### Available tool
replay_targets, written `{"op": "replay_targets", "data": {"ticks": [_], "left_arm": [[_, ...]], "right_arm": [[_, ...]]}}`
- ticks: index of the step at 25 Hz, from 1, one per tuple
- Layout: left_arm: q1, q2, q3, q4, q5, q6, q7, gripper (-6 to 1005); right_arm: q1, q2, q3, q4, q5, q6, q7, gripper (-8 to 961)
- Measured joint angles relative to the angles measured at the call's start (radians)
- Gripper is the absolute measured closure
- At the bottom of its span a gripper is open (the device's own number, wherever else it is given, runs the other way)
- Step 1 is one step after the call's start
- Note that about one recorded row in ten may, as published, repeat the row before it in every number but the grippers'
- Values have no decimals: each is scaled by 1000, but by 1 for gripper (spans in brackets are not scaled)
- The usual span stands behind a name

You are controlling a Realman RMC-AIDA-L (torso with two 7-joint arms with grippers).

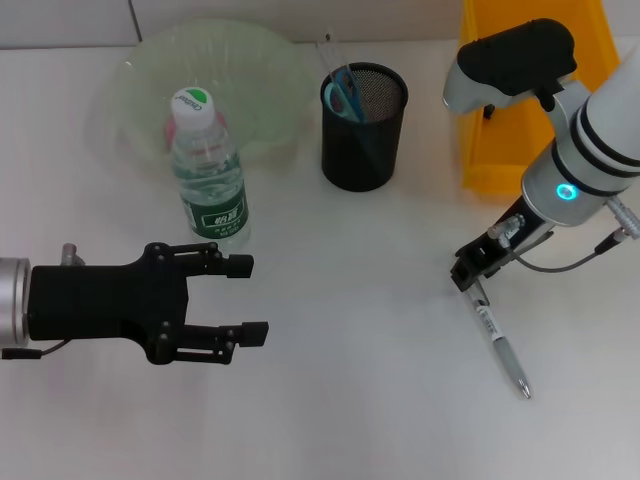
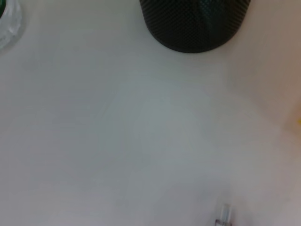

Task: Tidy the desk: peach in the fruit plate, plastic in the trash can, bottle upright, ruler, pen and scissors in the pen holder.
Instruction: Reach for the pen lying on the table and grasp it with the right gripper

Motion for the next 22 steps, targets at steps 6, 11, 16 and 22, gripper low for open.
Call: {"op": "replay_targets", "data": {"ticks": [6, 11, 16, 22], "left_arm": [[1, -1, 0, 0, 1, -2, 0, 194], [2, -1, 0, 0, 1, -4, 0, 194], [2, -2, 0, 0, 3, -5, 1, 194], [4, -2, 0, 0, 3, -7, 3, 194]], "right_arm": [[0, 2, 1, 4, 1, 7, 0, 620], [0, 2, 0, 4, 1, 7, 0, 622], [4, 2, -1, 16, 1, 4, 0, 621], [12, 2, -19, 34, 2, 10, 0, 670]]}}
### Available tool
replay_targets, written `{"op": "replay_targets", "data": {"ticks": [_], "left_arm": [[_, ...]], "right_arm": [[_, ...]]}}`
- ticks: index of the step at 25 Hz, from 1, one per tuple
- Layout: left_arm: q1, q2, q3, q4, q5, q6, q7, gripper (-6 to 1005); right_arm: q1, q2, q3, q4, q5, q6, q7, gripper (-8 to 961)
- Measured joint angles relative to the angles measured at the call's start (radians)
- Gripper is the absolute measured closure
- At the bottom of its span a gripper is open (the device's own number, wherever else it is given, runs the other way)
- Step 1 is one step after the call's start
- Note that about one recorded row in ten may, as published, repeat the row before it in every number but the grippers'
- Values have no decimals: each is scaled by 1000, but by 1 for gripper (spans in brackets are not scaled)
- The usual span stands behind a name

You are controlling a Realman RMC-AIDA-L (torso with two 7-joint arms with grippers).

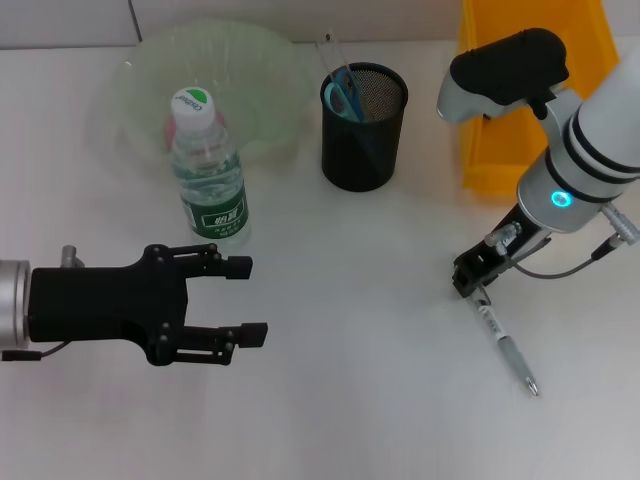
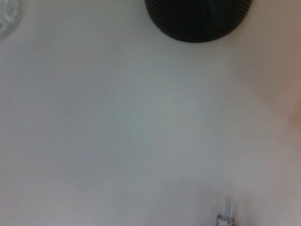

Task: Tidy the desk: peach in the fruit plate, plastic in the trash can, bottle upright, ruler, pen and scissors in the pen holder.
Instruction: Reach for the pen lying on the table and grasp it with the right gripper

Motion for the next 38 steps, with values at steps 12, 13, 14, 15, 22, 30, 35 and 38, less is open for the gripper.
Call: {"op": "replay_targets", "data": {"ticks": [12, 13, 14, 15, 22, 30, 35, 38], "left_arm": [[6, 0, 0, -3, 0, 1, 9, 194], [6, 0, 0, -3, 0, 1, 9, 194], [6, 0, 0, -2, 0, 2, 8, 194], [7, 0, 0, -1, 0, 2, 7, 194], [8, 0, -1, 0, 0, 3, 2, 194], [8, 0, -2, 0, 0, -1, 1, 194], [8, 0, 0, 0, 0, -2, 4, 194], [8, 0, 0, 1, 0, -2, 5, 194]], "right_arm": [[-19, -2, -7, -44, 0, 0, -11, 737], [-21, -3, -7, -49, 0, -2, -12, 742], [-25, -4, -7, -56, 1, -3, -13, 758], [-30, -4, -6, -66, 1, -5, -14, 774], [-63, -8, 13, -133, 4, -39, -44, 908], [-77, -3, 6, -246, -40, -180, -4, 841], [-102, 1, 5, -259, -40, -191, 0, 720], [-113, 2, 2, -249, -38, -183, 1, 671]]}}
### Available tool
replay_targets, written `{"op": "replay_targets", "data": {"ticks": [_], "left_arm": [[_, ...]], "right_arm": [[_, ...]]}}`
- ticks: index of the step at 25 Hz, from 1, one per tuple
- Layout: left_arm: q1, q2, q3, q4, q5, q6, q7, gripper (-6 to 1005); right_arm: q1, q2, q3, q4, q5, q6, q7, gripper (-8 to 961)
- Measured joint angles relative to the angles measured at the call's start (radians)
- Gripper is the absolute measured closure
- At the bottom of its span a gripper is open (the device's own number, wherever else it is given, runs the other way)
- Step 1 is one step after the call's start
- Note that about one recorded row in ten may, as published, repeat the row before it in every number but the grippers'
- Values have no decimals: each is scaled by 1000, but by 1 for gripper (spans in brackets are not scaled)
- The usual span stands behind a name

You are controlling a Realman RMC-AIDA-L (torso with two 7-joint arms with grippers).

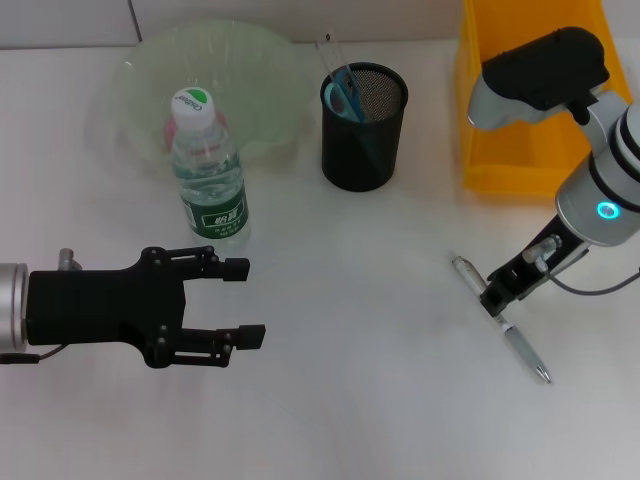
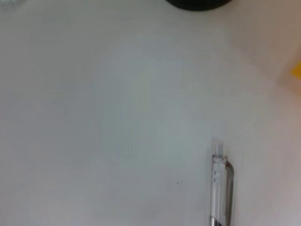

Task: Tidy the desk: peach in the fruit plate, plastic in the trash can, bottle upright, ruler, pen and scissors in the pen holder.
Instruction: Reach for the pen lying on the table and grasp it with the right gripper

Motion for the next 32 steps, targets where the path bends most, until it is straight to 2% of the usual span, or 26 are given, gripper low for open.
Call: {"op": "replay_targets", "data": {"ticks": [5, 16, 22, 32], "left_arm": [[0, 0, 0, -3, 0, 0, 3, 194], [0, 0, 0, -2, 0, -2, 6, 194], [0, 0, 0, -7, 0, -8, 18, 194], [0, 0, 0, -6, 0, -14, 19, 194]], "right_arm": [[-7, 1, -13, 26, 2, 23, 1, 590], [-12, 1, -54, 48, 18, 63, 3, 622], [-15, 1, -68, 49, 19, 77, 3, 728], [-20, 1, -70, 41, 19, 80, 4, 834]]}}
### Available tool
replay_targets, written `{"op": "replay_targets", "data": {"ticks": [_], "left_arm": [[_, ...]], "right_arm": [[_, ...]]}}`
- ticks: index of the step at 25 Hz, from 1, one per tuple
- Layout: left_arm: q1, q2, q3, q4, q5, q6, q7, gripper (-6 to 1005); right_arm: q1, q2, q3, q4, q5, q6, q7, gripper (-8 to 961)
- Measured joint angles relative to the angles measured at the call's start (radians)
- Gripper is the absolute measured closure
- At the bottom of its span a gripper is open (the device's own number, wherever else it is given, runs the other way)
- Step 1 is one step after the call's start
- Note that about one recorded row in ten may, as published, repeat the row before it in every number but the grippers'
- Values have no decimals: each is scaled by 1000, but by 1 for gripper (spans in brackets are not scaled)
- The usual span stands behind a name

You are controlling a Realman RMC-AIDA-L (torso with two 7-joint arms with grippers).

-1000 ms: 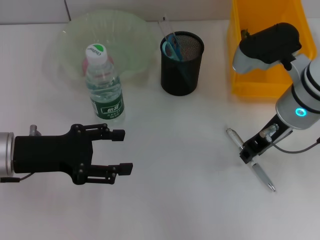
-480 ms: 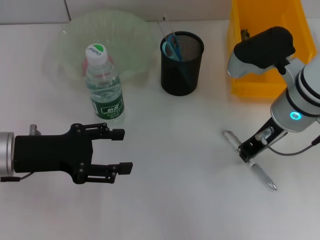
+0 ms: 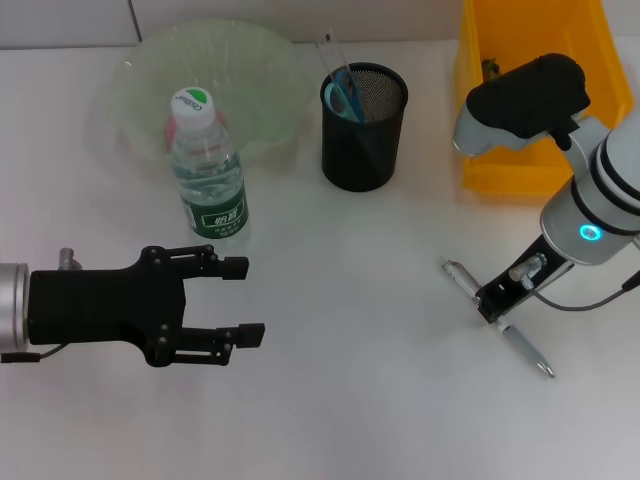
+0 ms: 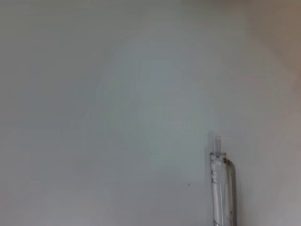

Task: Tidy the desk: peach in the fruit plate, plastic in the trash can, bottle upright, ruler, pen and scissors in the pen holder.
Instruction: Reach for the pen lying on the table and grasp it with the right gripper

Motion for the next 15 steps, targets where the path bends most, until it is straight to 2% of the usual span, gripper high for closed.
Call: {"op": "replay_targets", "data": {"ticks": [8, 14, 15], "left_arm": [[3, 0, 0, -2, 0, -1, 0, 194], [6, 0, 0, -2, 0, 1, 0, 194], [7, 0, 0, -2, 0, 2, 0, 194]], "right_arm": [[-33, -1, 6, -82, 0, -8, -1, 842], [-50, -3, 11, -117, 2, -24, -11, 954], [-50, -4, 11, -117, 2, -27, -12, 941]]}}
